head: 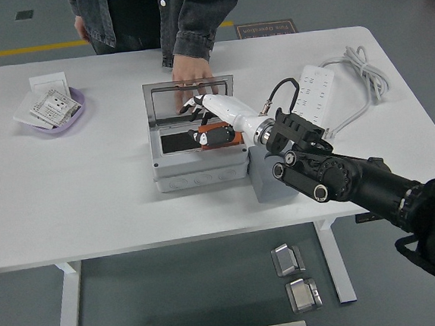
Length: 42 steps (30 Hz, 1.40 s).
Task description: Pick up the cylinder from the cube,place it in the box,flap close box
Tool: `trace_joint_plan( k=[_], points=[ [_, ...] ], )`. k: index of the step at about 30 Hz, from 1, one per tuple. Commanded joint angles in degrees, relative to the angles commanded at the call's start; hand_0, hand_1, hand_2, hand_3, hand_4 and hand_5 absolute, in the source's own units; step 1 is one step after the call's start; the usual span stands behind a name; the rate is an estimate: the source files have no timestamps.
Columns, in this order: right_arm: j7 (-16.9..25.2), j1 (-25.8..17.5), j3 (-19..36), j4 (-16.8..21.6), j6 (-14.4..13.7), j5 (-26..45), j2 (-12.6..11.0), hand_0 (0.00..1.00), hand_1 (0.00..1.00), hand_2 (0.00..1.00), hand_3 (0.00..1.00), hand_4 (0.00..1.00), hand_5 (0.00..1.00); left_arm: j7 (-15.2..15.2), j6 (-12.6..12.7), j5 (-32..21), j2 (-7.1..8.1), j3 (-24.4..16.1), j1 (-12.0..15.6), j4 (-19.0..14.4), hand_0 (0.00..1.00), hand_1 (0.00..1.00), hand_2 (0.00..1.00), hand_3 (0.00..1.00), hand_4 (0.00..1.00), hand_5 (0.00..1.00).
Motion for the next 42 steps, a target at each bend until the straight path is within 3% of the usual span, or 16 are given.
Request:
trace_joint_plan(
  k=[11, 12, 24, 31, 34, 42],
  points=[
    [0.1, -0.6, 0.5, 1.5, 0.1, -0.1, 0.0, 0.727, 0.614, 0.67, 0.793, 0.685, 0.168, 0.0, -0.1, 0.0, -0.22, 0.2, 0.3, 0.0, 0.747, 0.79, 0.747, 0.851, 0.836, 0.568],
    [-0.1, -0.9, 0.6, 2.1, 0.1, -0.2, 0.0, 0.757, 0.672, 0.671, 0.793, 0.683, 0.169, 0.0, 0.0, -0.2, -0.26, 0.3, 0.4, 0.0, 0.747, 0.788, 0.737, 0.85, 0.836, 0.566],
    [-3.8, -8.0, 10.7, 17.6, 2.5, -6.5, -0.6, 0.766, 0.677, 0.671, 0.792, 0.711, 0.189, 0.1, 0.2, -1.0, -1.08, -0.2, 2.3, 0.0, 0.745, 0.786, 0.74, 0.846, 0.829, 0.56],
    [-5.0, -6.8, 17.0, 26.0, 3.8, -9.0, -3.2, 0.766, 0.672, 0.664, 0.79, 0.713, 0.195, 0.1, 0.3, -1.4, -1.1, -0.1, 2.4, 0.0, 0.745, 0.786, 0.741, 0.845, 0.828, 0.559],
    [-5.0, -4.6, 18.2, 25.8, 3.8, -8.7, -4.2, 0.766, 0.672, 0.664, 0.79, 0.713, 0.195, 0.1, 0.3, -1.5, -1.11, -0.1, 2.4, 0.0, 0.745, 0.786, 0.741, 0.845, 0.828, 0.559],
    [-4.3, 3.0, 17.8, 16.8, 4.0, -6.8, -5.0, 0.764, 0.673, 0.664, 0.786, 0.726, 0.213, 0.3, 0.2, -0.9, -0.8, -0.8, 2.2, 0.0, 0.745, 0.784, 0.737, 0.841, 0.827, 0.559]
  ],
)
